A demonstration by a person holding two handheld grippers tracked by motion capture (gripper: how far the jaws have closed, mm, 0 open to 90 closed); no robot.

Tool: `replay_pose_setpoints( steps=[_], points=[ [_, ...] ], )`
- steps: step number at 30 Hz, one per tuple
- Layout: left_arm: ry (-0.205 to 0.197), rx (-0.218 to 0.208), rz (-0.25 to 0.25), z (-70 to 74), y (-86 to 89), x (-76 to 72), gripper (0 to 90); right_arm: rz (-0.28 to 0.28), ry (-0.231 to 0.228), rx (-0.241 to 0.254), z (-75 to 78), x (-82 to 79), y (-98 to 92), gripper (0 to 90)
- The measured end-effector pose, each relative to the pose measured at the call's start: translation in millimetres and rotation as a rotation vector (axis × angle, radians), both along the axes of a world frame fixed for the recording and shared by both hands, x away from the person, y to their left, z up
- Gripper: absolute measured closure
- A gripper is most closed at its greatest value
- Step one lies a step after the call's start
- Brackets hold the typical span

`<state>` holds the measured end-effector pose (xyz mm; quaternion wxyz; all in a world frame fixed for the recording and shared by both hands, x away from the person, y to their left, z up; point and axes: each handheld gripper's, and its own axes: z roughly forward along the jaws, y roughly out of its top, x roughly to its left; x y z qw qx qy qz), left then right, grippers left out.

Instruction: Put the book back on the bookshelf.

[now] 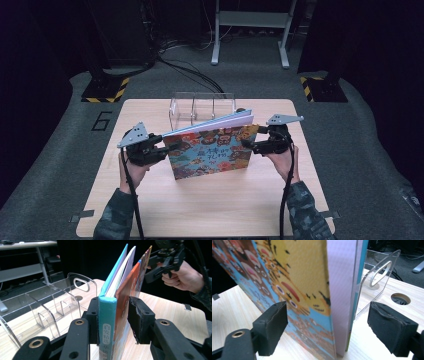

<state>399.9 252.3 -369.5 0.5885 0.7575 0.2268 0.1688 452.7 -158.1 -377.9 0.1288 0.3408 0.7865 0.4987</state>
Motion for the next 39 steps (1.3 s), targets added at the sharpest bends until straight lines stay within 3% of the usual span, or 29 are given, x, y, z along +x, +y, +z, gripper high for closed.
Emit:
replay_pose_setpoints(
  steps=[9, 15, 17, 19, 29, 31, 35, 39],
  points=[
    [-0.008, 0.019, -0.04, 1.8, -0.4, -0.7, 72.9, 0.037, 0.01, 0.038, 0.7, 17.0, 10.3, 19.7],
    [0.019, -0.003, -0.026, 2.1, -0.8, 0.3, 74.3, 0.003, -0.007, 0.005, 2.1, 20.2, 16.0, 24.6],
    [0.017, -0.021, -0.043, 3.8, -3.0, 2.2, 68.8, 0.011, -0.006, 0.017, 2.9, 21.0, 16.1, 28.5],
    [0.019, -0.013, -0.047, 6.1, -6.4, 3.2, 63.7, 0.007, -0.014, 0.006, 3.1, 21.1, 17.8, 27.7],
    [0.044, -0.016, -0.076, 12.1, -19.8, 10.7, 58.8, -0.001, -0.014, 0.01, 1.8, 21.1, 18.0, 27.9],
    [0.043, -0.013, -0.086, 13.3, -23.1, 11.7, 60.4, -0.013, -0.02, 0.009, -0.6, 18.2, 15.0, 26.7],
    [0.041, 0.036, -0.092, 16.2, -29.8, 12.5, 64.2, -0.039, -0.01, 0.011, -8.6, 13.1, 4.7, 23.0],
    [0.031, 0.061, -0.087, 18.2, -34.3, 11.7, 72.8, -0.132, 0.009, -0.049, -30.1, -0.7, -23.1, 17.8]
  ],
)
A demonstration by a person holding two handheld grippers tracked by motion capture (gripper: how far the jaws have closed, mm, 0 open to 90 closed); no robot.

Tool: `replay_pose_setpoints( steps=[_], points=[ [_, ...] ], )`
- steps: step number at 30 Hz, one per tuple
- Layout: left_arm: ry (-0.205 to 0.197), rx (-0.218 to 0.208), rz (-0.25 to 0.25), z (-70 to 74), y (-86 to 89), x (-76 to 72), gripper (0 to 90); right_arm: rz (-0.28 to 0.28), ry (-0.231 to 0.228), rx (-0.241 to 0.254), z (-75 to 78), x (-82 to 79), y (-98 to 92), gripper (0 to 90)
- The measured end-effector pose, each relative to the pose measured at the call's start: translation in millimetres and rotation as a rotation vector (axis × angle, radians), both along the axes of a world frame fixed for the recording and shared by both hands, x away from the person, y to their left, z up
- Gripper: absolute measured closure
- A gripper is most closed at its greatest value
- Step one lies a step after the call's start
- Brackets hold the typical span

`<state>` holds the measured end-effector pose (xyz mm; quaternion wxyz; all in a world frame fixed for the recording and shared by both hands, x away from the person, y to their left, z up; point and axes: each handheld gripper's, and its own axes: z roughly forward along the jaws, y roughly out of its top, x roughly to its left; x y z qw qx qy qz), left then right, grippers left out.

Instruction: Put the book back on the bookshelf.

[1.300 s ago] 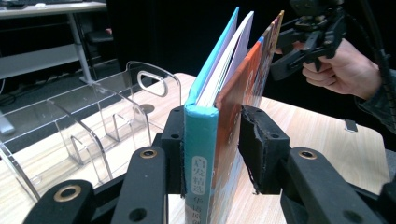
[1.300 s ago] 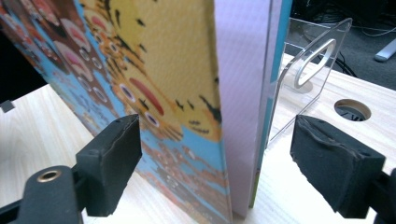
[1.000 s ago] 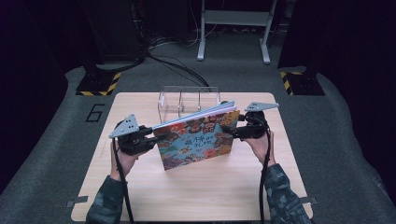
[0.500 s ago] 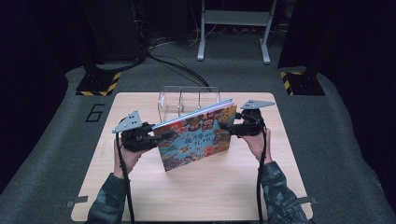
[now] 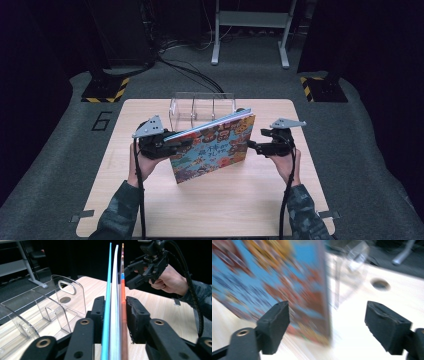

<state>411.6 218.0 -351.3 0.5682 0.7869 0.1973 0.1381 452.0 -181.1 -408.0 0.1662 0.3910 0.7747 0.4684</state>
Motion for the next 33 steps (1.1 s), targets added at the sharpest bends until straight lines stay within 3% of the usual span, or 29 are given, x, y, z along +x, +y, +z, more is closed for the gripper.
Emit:
replay_pose_setpoints(
  steps=[3, 4, 6, 8, 9, 12, 15, 16, 25, 27, 33],
  points=[
    [-0.007, 0.019, -0.015, 0.6, -0.9, 0.4, 74.3, -0.066, 0.018, -0.045, -14.7, -3.3, -14.1, 16.6],
    [-0.012, 0.035, -0.026, 1.8, -1.5, -0.4, 75.9, -0.127, 0.054, -0.06, -32.6, -5.0, -30.0, 16.3],
    [-0.004, 0.037, -0.033, 2.8, -2.7, -1.4, 77.3, -0.169, 0.084, -0.057, -51.0, -6.0, -46.4, 15.7],
    [0.012, 0.031, -0.035, 3.0, -2.5, -0.9, 77.9, -0.222, 0.095, -0.079, -66.1, -7.0, -58.7, 15.3],
    [0.012, 0.031, -0.035, 3.0, -2.5, -0.9, 78.2, -0.222, 0.095, -0.079, -66.1, -7.0, -58.7, 15.3],
    [0.021, 0.026, -0.04, 2.9, -1.4, -0.1, 79.0, -0.304, 0.074, -0.134, -83.9, -7.0, -69.0, 14.8],
    [0.013, 0.024, -0.031, 2.5, -2.4, -1.2, 80.0, -0.312, 0.075, -0.157, -88.4, -5.4, -67.8, 14.6],
    [0.012, 0.023, -0.031, 2.5, -2.5, -1.4, 80.2, -0.314, 0.069, -0.189, -91.5, -3.6, -64.9, 14.5],
    [-0.002, 0.029, -0.036, 2.8, -3.9, -3.9, 80.4, -0.336, 0.072, -0.188, -102.8, 5.2, -64.6, 14.6],
    [-0.002, 0.028, -0.037, 2.7, -3.9, -3.9, 80.3, -0.34, 0.09, -0.207, -105.1, 6.5, -64.9, 14.6],
    [0.01, 0.024, -0.031, 3.4, -4.8, -4.2, 80.5, -0.344, 0.139, -0.198, -113.0, 11.4, -66.2, 14.6]
  ],
)
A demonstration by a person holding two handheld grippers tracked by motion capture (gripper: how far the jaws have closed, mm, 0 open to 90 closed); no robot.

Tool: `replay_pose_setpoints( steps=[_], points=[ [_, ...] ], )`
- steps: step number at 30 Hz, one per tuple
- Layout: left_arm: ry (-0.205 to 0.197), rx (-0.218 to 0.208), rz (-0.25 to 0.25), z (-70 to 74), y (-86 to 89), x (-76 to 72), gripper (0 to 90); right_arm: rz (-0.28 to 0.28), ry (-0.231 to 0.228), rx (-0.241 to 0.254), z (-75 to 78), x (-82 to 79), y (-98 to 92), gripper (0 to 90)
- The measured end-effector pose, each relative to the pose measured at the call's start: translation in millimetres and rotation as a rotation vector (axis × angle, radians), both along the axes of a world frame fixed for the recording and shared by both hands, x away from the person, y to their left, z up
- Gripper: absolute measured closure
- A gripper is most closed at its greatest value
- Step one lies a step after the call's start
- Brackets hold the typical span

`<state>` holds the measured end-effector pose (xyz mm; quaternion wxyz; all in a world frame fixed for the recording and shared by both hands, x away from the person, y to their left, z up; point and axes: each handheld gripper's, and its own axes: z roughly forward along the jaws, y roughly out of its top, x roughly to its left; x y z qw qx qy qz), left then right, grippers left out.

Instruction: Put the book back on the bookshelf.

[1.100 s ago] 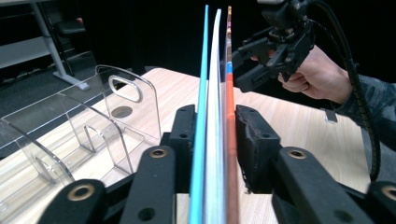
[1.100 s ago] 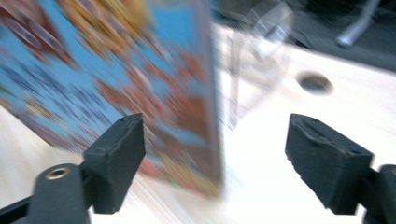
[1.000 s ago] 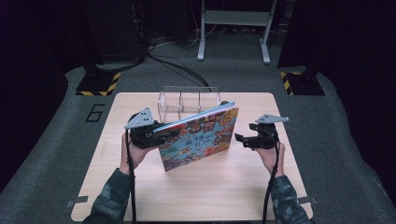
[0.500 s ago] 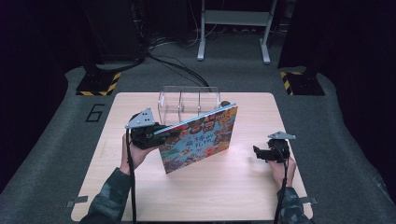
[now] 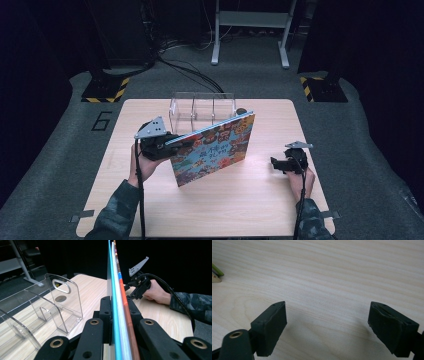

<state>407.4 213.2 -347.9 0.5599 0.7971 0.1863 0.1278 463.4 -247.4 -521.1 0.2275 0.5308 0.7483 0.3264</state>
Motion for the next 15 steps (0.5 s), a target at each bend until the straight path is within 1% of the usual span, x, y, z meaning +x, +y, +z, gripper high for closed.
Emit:
replay_pose_setpoints(
  steps=[1, 2, 3, 4, 8, 9, 11, 13, 14, 15],
  points=[
    [0.002, 0.002, -0.001, 0.5, -0.3, -0.1, 80.6, -0.001, 0.007, 0.018, -1.7, 0.7, -0.8, 14.7],
    [0.003, -0.001, 0.003, 0.6, -0.8, -0.2, 80.6, 0.001, 0.014, 0.024, -3.2, 0.9, -2.6, 14.5],
    [0.003, -0.001, 0.003, 0.6, -0.8, -0.2, 80.6, -0.015, 0.003, 0.04, -3.9, 1.0, -2.2, 14.7],
    [0.005, 0.005, 0.006, 1.7, -1.1, 0.1, 80.6, 0.0, 0.007, 0.036, -3.4, 0.8, -4.3, 14.8],
    [0.004, -0.002, 0.009, 2.6, -2.2, -0.9, 80.7, 0.003, 0.005, 0.034, -3.6, 1.1, -4.8, 14.8],
    [-0.001, -0.002, 0.007, 2.9, -1.8, -0.1, 80.7, 0.0, 0.003, 0.035, -3.8, 1.2, -4.7, 14.7],
    [0.007, -0.011, 0.013, 4.0, -2.4, 0.6, 80.8, 0.003, 0.003, 0.036, -4.0, 1.0, -5.0, 14.7],
    [0.006, -0.014, 0.017, 4.4, -2.8, 0.7, 80.8, 0.001, 0.004, 0.038, -4.0, 0.7, -5.0, 14.7],
    [0.019, -0.016, 0.015, 6.1, -3.0, 0.8, 80.8, -0.003, 0.003, 0.043, -4.0, 0.6, -4.6, 14.6],
    [0.019, -0.016, 0.015, 6.1, -3.0, 0.8, 80.8, -0.006, 0.0, 0.047, -4.2, 0.4, -4.6, 14.6]
  ],
)
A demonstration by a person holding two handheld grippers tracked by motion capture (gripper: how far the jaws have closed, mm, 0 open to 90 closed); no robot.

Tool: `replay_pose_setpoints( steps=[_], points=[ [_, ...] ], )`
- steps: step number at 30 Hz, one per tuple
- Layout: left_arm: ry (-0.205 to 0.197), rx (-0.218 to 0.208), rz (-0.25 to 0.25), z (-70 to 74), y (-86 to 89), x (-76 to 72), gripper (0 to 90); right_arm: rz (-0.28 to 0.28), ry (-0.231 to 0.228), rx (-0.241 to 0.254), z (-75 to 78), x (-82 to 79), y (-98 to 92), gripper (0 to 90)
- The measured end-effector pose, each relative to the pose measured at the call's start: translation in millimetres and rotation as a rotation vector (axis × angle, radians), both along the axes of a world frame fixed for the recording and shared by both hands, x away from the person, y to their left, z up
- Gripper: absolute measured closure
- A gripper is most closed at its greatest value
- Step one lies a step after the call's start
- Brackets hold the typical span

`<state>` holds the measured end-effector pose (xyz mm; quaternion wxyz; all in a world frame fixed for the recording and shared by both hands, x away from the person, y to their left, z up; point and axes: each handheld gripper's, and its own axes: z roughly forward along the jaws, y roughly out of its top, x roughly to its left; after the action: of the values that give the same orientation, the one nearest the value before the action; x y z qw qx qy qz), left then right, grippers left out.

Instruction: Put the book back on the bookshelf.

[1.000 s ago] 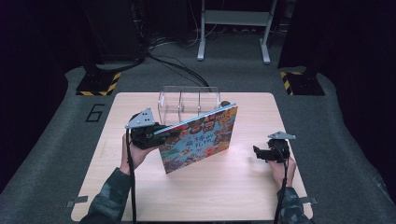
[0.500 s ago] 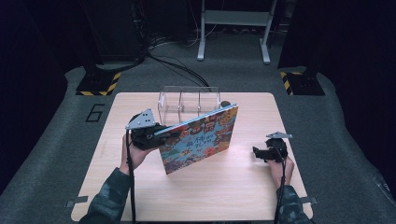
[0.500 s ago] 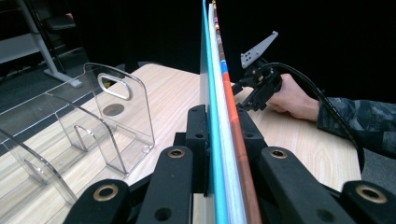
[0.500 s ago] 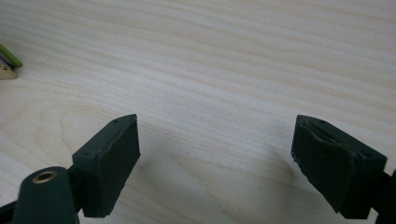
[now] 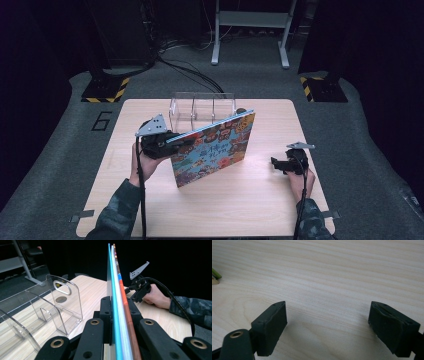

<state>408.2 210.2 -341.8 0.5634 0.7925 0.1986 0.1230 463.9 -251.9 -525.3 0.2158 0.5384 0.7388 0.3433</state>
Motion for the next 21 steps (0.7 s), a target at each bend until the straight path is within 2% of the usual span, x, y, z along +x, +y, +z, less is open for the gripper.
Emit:
replay_pose_setpoints(
  steps=[10, 21],
  points=[
    [-0.013, -0.002, 0.014, 16.0, -0.8, 3.7, 80.9, 0.002, -0.003, 0.006, -0.4, 0.3, -1.3, 14.4],
    [-0.04, -0.035, 0.034, 41.1, 8.4, 4.5, 80.8, 0.006, -0.006, 0.004, -0.6, 0.0, -1.6, 14.5]
  ],
)
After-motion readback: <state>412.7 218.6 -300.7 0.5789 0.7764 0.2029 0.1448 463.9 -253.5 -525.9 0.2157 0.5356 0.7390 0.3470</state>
